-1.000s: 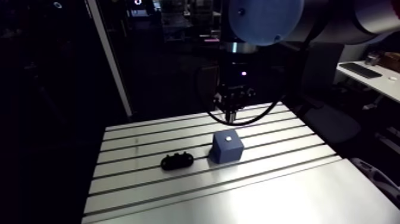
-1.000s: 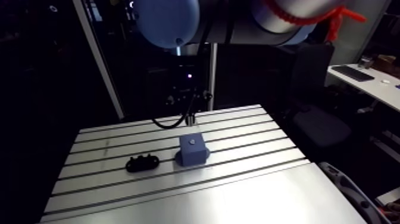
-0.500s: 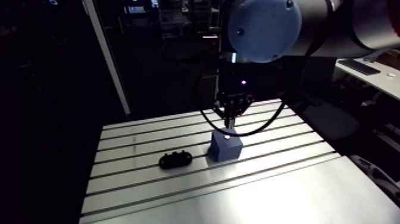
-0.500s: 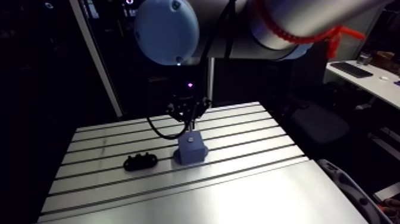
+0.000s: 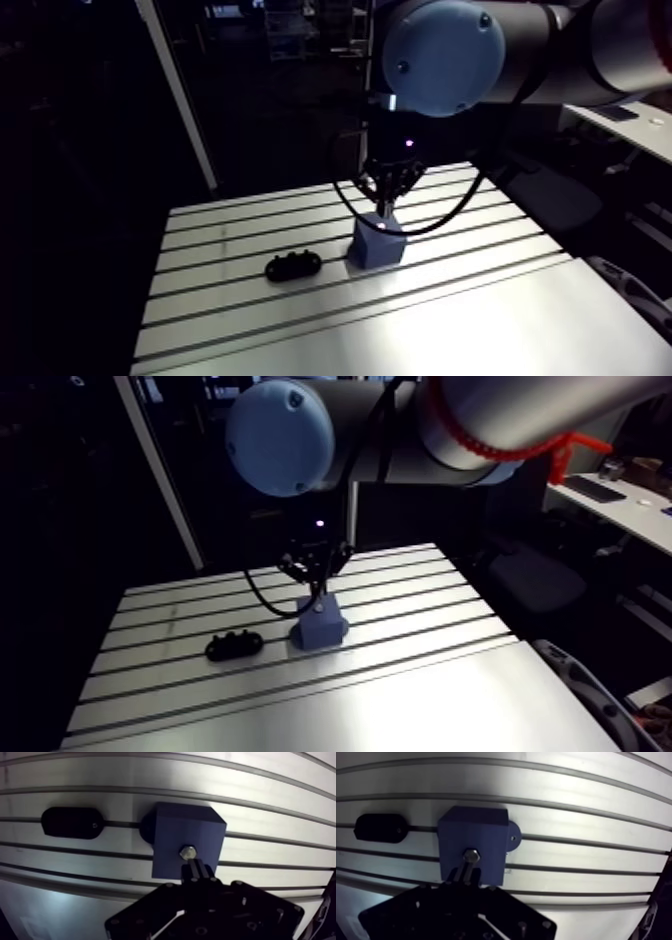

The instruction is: Pick up the M10 bolt and insert it into the hex recess until seated.

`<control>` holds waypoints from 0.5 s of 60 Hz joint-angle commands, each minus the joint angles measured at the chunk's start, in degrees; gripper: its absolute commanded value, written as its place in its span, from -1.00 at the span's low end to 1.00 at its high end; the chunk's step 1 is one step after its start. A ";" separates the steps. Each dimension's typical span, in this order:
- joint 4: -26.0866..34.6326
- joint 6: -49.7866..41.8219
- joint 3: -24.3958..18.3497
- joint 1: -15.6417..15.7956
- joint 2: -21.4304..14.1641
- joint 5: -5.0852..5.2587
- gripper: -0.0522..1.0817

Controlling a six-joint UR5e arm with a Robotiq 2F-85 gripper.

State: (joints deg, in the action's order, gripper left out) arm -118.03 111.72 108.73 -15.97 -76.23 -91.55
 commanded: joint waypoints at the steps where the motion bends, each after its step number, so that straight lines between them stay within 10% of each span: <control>1: -0.23 0.12 0.04 -0.20 0.69 0.02 0.99; 30: -0.32 0.12 -0.05 -0.37 1.71 0.46 0.99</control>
State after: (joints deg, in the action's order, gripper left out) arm -118.29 111.84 108.76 -16.25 -75.04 -91.08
